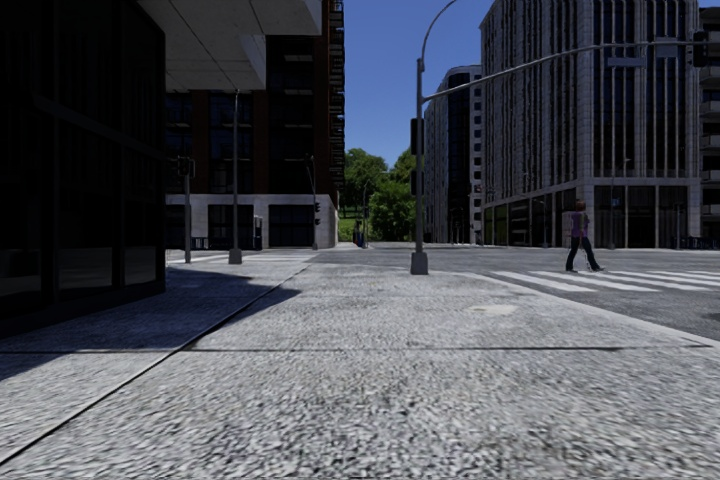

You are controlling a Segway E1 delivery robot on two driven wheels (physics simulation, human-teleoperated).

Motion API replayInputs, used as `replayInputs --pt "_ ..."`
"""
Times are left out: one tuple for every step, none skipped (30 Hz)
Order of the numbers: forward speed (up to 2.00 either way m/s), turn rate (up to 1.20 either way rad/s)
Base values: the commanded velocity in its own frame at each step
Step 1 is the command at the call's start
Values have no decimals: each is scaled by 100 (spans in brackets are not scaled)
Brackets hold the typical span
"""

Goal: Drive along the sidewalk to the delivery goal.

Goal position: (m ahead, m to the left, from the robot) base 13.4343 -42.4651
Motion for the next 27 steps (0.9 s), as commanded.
replayInputs --pt "200 -17" --pt "200 -20" --pt "200 -21" --pt "200 -21" --pt "200 -21" --pt "200 -23" --pt "200 -23" --pt "200 -25" --pt "200 -29" --pt "200 -31" --pt "200 -31" --pt "200 -32" --pt "200 -33" --pt "200 -33" --pt "200 -33" --pt "200 -33" --pt "200 -34" --pt "200 -34" --pt "200 -34" --pt "200 -34" --pt "200 -34" --pt "200 -34" --pt "200 -34" --pt "200 -34" --pt "200 -34" --pt "200 -34" --pt "200 -34"
